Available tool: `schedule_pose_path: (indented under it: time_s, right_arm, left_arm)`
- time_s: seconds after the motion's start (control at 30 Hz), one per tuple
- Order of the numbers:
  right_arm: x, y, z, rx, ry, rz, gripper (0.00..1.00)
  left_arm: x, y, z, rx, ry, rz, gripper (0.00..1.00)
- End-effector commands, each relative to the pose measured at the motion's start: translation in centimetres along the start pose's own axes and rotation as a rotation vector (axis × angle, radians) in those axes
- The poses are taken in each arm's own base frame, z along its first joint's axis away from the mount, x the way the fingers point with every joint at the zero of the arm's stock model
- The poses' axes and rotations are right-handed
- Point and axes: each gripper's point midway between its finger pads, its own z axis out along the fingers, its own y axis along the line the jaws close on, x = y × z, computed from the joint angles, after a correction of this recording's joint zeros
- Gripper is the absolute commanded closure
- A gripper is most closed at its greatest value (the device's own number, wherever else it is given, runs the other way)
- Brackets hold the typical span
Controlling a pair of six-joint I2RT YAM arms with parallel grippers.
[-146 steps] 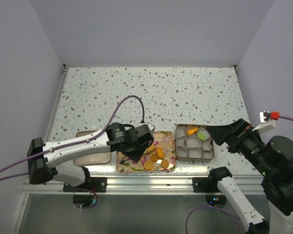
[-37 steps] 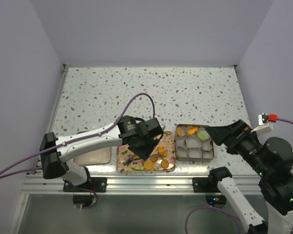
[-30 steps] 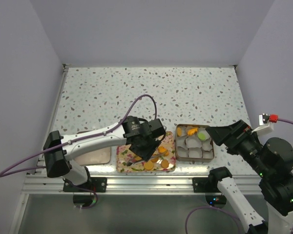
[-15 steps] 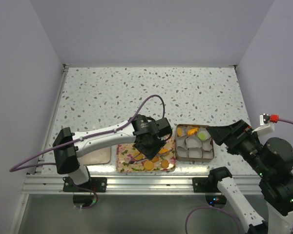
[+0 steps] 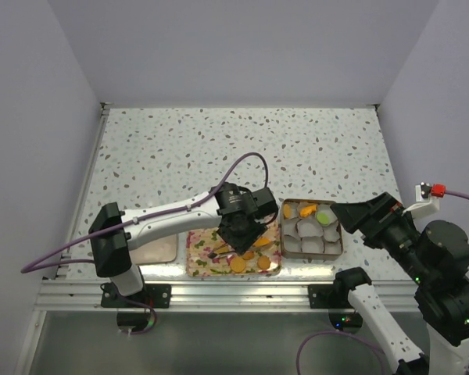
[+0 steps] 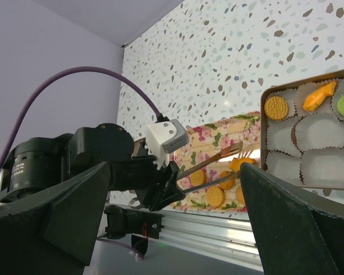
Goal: Pack the cookies
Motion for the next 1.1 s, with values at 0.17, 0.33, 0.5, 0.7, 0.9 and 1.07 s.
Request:
schedule_pose_path:
  time_s: [0.17,0.33,0.5,0.7,0.9,1.07]
  right_arm:
    - [-0.4,-0.1,0.0,-0.002,-0.025,-0.014,0.01]
    - [-0.6,0.0,0.0,-0.001,-0.03,-0.018,0.01]
    - [-0.8,0.1,0.0,0.002,-0.033,-0.028,0.01]
    - [-1.0,0.3,0.0,0.002,-0.035,-0.04,0.01]
    - [-1.5,0.7,0.3,0.0,-0.037,-0.053,0.01]
    - [-1.7,0.9,0.6,0.002,-0.034,-0.067,0.01]
  left_arm:
    - [1.4,0.5,-1.3,0.038,-0.013,0.032,0.58]
    - [1.1,0.5,-0.7,0.03,-0.01,0.032,0.69]
    - [-3.0,2.2,-4.4,-0.003,-0.14,-0.039,0.72]
    - [-7.8,3.3,-8.7,-0.022,-0.274,-0.075,0.73]
    - [-12.0,0.0,-10.5,0.074,-0.352,-0.028,0.73]
    - [-14.0,-3.5,-10.8,0.145,-0.392,0.025,0.73]
